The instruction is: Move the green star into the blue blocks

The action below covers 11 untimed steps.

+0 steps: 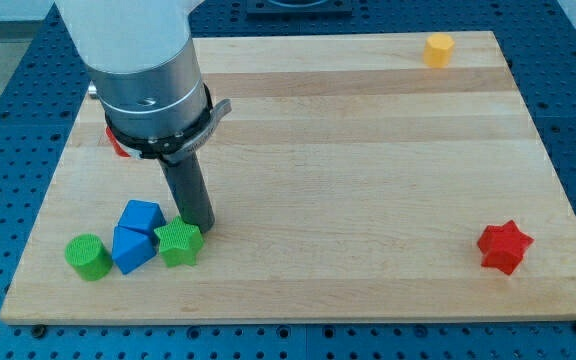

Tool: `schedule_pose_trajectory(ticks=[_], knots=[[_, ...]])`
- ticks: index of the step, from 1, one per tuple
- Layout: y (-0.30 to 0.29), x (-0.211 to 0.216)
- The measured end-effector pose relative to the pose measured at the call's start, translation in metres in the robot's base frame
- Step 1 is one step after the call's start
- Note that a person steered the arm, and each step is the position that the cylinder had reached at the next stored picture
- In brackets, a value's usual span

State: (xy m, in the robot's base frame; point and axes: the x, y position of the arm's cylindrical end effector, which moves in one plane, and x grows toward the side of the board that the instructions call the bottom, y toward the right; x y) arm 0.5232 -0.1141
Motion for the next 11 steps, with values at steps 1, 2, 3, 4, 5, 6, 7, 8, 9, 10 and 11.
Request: schedule_pose_trajectory(ticks=[1, 2, 3, 4, 5, 6, 7, 8, 9, 10, 11], knots=[[0.009, 0.000], [0.026, 0.000], [0.039, 0.000], [0.039, -0.001], [0.041, 0.010], [0.041, 0.030], [0.038, 0.035], [0.028, 0.035], [0.019, 0.035], [0.008, 0.035], [0.003, 0.035]])
